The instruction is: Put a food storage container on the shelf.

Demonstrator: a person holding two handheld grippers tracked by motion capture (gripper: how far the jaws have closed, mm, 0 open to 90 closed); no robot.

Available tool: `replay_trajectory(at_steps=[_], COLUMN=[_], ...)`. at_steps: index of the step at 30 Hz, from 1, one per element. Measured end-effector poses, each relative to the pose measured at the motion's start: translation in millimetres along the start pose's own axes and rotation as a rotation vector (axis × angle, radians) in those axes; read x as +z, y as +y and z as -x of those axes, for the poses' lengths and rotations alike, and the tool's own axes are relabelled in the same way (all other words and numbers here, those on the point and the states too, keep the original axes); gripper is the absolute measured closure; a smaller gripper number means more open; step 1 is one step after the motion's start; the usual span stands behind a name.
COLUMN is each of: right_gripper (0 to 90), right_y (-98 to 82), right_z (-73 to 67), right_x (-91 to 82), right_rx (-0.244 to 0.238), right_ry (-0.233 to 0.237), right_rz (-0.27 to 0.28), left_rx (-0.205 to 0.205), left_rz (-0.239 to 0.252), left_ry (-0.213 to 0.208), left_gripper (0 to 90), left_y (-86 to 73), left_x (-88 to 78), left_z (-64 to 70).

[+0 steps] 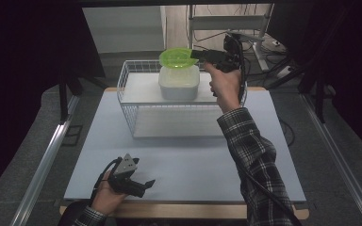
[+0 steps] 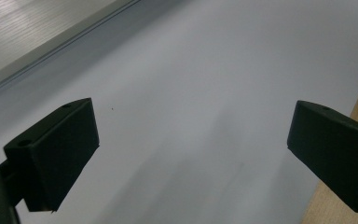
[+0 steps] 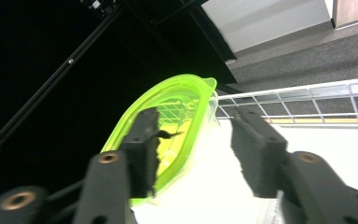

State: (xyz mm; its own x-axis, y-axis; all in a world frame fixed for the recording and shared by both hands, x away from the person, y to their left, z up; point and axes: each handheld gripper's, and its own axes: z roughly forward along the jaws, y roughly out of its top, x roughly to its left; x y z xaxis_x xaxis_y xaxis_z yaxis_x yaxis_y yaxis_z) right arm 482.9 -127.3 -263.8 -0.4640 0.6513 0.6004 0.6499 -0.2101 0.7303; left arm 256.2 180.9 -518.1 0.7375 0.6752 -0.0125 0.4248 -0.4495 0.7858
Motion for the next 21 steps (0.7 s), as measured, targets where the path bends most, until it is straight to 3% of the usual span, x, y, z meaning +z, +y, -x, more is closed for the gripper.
replay_trajectory(at_steps=[10,21], right_gripper=[33.2,28.5], right_y=[-4.3,-26.9], right_z=[10.3,14.5], right_x=[-18.7,-37.0], right_rx=[-0.064,-0.179], right_ry=[0.064,0.053], right_rz=[-0.026,-0.089], left_rx=[0.000,-0.004], left_rz=[-0.004,0.000], left_ry=[0.000,0.001], left_gripper=[1.7,1.7], left_y=[-0.2,0.0], left_x=[0.9,1.0], left_z=[0.3,0.3])
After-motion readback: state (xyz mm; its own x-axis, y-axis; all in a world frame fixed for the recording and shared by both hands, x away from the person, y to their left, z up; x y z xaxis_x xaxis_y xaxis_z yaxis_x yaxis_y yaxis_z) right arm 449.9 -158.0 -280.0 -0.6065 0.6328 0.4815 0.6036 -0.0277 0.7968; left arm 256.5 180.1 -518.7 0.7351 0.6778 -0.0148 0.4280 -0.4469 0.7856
